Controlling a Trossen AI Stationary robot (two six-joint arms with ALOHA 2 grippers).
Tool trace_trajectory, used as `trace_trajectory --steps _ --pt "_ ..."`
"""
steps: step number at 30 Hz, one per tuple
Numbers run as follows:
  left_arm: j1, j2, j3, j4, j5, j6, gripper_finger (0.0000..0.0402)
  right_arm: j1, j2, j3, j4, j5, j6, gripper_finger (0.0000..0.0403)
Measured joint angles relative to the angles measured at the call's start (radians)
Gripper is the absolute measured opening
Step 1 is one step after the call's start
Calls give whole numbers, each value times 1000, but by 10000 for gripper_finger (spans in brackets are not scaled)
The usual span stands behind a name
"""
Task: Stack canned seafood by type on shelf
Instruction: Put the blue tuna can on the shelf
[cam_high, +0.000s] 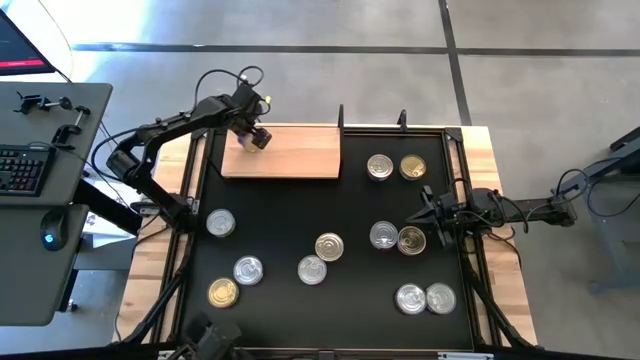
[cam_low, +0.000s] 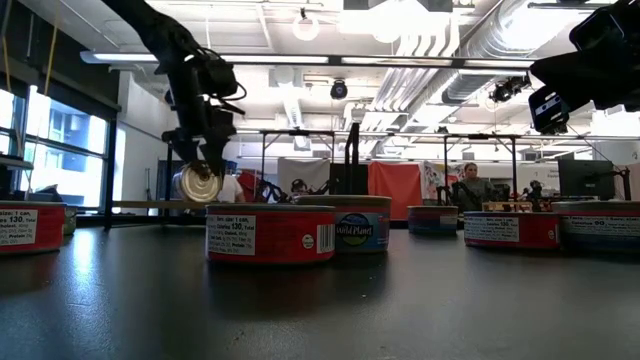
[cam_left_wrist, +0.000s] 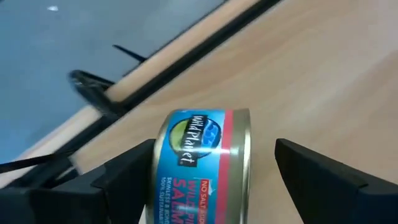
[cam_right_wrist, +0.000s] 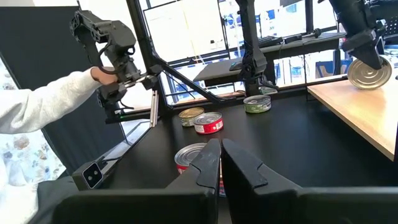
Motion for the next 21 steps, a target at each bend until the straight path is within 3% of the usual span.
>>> trace_trajectory --steps 5,12,16,21 --pt "0 0 0 -6 52 -3 281 0 0 0 0 0 0 7" --pt "-3 0 0 -28 64 -22 176 0 0 0 0 0 0 7" --pt "-24 -3 0 -29 116 -69 172 0 0 0 0 0 0 7" --pt "-72 -22 -2 -24 254 -101 172 0 0 0 0 0 0 7"
